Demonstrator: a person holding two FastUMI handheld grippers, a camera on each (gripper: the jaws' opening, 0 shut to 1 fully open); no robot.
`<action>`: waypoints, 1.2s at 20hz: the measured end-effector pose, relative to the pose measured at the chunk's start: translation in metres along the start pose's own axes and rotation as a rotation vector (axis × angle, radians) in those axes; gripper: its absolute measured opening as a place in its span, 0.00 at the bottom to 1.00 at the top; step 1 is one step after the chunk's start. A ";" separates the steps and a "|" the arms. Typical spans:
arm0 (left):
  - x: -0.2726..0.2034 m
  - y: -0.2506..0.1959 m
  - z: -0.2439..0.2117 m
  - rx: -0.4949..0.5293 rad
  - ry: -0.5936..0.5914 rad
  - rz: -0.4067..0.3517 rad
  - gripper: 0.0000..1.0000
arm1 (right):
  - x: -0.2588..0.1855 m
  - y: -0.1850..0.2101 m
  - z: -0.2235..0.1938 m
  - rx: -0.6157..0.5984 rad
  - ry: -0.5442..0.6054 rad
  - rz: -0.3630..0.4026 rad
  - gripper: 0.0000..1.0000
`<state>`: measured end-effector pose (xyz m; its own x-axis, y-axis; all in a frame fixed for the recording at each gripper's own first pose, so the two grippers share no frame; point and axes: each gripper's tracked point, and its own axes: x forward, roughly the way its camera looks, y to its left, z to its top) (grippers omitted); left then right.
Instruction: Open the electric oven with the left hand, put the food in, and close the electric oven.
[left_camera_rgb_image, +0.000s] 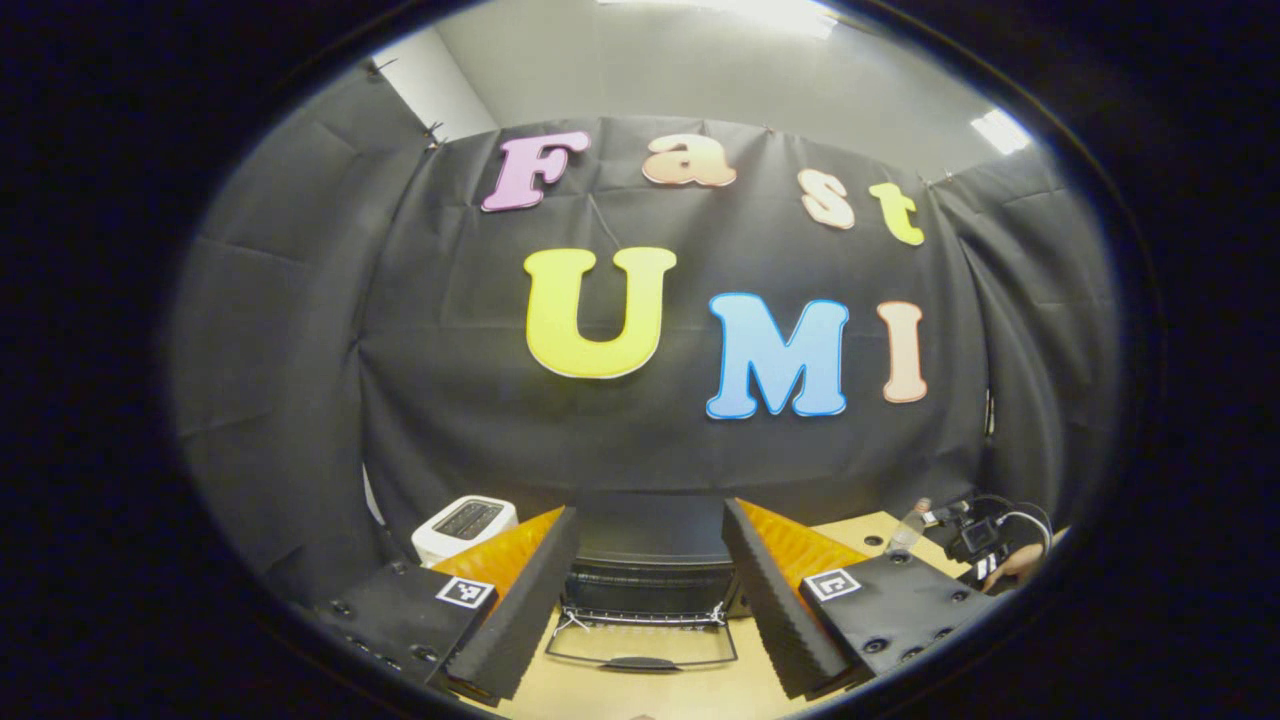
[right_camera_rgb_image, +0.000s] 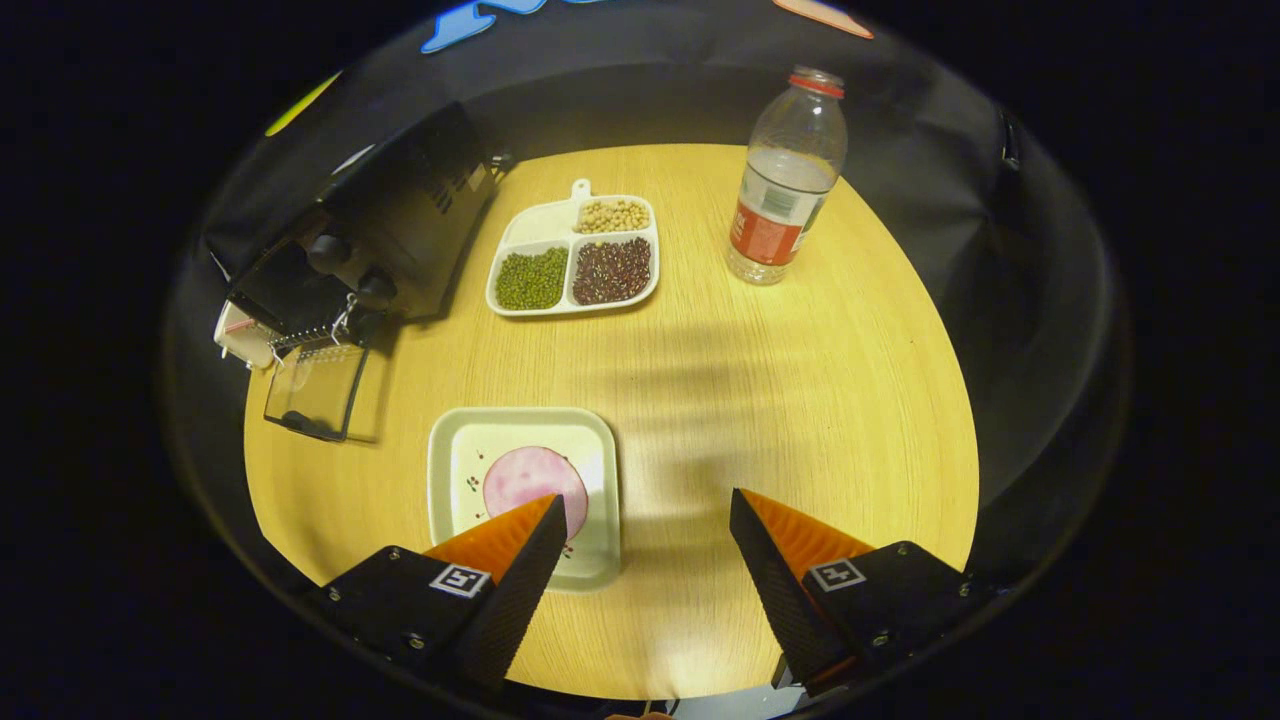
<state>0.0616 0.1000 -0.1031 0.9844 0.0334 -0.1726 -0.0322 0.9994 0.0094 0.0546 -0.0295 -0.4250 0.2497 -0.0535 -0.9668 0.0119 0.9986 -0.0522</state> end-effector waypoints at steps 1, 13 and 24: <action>0.001 0.002 -0.001 -0.003 0.008 0.007 0.99 | 0.006 -0.001 -0.001 -0.010 0.025 -0.011 1.00; -0.003 0.025 -0.018 -0.022 0.064 0.062 1.00 | 0.044 -0.001 -0.005 -0.126 0.138 -0.077 0.94; -0.005 0.011 -0.021 -0.047 0.077 0.042 1.00 | 0.048 0.023 -0.009 -0.057 0.154 0.066 0.36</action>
<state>0.0528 0.1113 -0.1227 0.9660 0.0741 -0.2479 -0.0836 0.9961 -0.0280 0.0577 -0.0088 -0.4747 0.0973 0.0077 -0.9952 -0.0555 0.9985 0.0023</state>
